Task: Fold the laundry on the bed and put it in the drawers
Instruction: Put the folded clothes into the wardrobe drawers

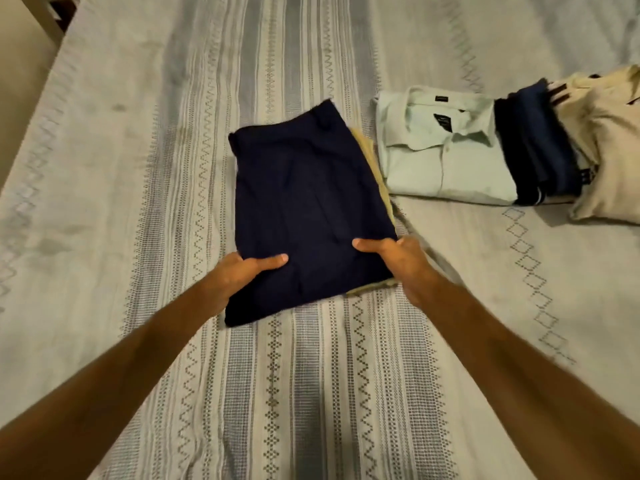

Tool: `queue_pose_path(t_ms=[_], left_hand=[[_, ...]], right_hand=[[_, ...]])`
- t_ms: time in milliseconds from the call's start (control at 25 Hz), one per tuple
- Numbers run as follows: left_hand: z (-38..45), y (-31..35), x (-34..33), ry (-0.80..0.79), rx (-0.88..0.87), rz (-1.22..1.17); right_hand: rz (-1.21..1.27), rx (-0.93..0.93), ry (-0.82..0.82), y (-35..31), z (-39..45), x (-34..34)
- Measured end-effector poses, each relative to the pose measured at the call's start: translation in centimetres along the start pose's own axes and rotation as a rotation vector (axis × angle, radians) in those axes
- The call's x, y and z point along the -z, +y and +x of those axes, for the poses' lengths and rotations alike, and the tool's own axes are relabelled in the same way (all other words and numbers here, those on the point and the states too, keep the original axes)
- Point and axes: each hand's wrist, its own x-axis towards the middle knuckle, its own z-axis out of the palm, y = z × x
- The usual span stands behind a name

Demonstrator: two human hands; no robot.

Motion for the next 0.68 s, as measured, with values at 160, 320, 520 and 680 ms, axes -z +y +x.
queue_pose_path(t_ms=[160,320,520,680], left_hand=[[-8.5,-8.2,-1.5,-0.298,0.126,0.092],[-12.4,-11.1,-3.1,-0.308,0.081,-0.118],[-13.0,-7.4,-6.9,-0.143,0.038,-0.246],[-18.3,-5.5,-10.8,0.018,-0.125,-0.167]], right_hand=[[0.108,-0.15,-0.186,10.6,-11.3,3.7],[0.064,-0.191,-0.366,15.2,-16.3,6.8],[0.02,-0.089,-0.164,11.2,-13.4,5.1],[-0.069,0.092,-0.005,10.8,-16.9,9.2]])
